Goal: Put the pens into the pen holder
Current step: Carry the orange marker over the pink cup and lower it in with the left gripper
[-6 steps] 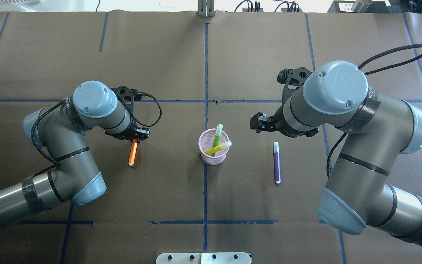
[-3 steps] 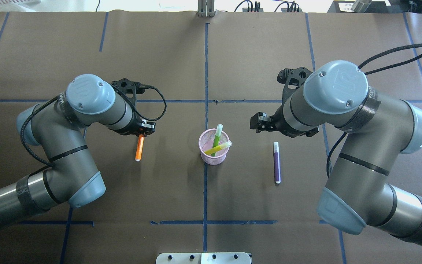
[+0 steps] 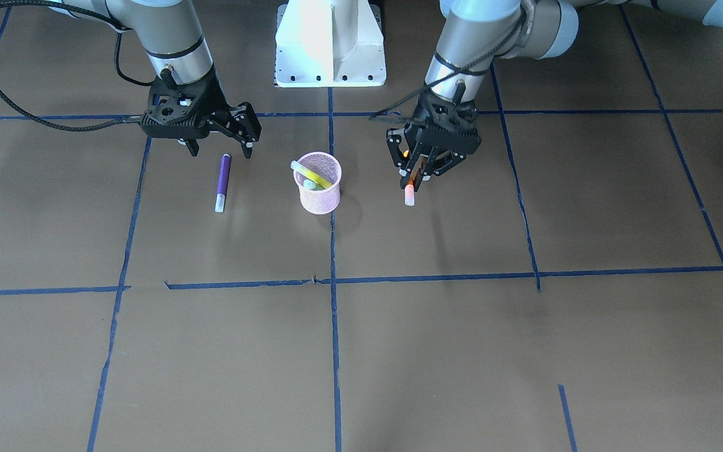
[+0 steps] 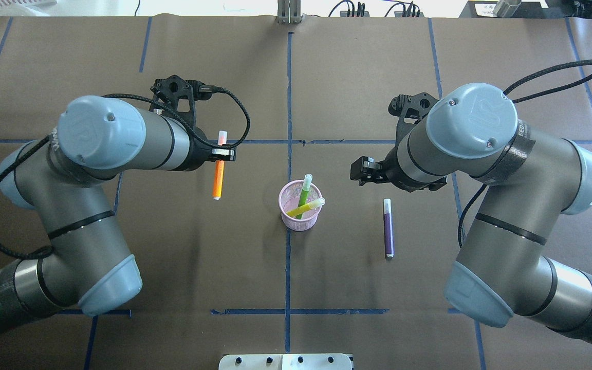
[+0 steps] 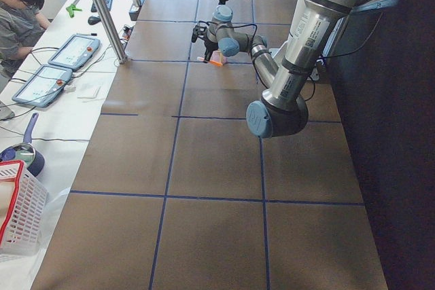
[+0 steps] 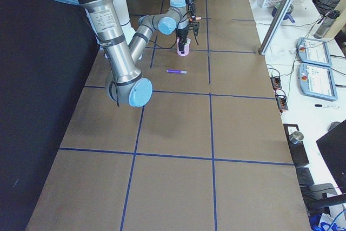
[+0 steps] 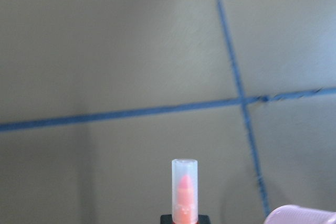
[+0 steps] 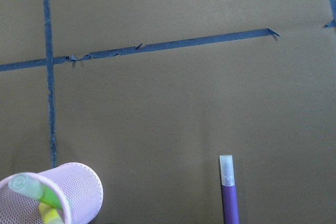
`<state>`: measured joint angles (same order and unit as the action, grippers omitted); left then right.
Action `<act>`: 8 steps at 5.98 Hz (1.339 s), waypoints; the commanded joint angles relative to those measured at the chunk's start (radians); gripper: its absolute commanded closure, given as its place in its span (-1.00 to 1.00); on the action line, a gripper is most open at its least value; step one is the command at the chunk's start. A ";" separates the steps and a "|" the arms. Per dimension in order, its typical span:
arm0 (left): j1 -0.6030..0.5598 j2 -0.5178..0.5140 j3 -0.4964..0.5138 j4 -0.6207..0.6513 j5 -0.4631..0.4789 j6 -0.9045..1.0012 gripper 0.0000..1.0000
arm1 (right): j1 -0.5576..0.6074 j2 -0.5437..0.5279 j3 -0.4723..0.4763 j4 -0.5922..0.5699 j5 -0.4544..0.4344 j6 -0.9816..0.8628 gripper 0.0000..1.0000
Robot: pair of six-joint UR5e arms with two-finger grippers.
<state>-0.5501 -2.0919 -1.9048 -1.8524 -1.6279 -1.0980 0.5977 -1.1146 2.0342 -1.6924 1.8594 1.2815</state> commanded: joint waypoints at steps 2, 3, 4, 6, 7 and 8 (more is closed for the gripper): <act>0.231 -0.043 0.025 -0.142 0.439 0.000 1.00 | 0.002 -0.001 0.014 0.002 0.001 -0.016 -1.00; 0.237 -0.078 0.050 -0.157 0.462 0.016 1.00 | 0.004 -0.002 0.017 0.002 0.001 -0.016 -1.00; 0.239 -0.114 0.073 -0.157 0.467 0.044 1.00 | 0.004 -0.002 0.018 0.002 0.000 -0.016 -1.00; 0.237 -0.184 0.173 -0.201 0.496 0.105 0.97 | 0.004 -0.004 0.021 0.002 0.000 -0.014 -1.00; 0.234 -0.183 0.177 -0.208 0.499 0.162 0.95 | 0.004 -0.004 0.021 0.002 0.000 -0.016 -1.00; 0.236 -0.178 0.200 -0.229 0.497 0.167 0.92 | 0.004 -0.005 0.021 0.002 0.000 -0.016 -1.00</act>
<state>-0.3146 -2.2716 -1.7243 -2.0635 -1.1312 -0.9512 0.6013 -1.1189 2.0554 -1.6905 1.8592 1.2658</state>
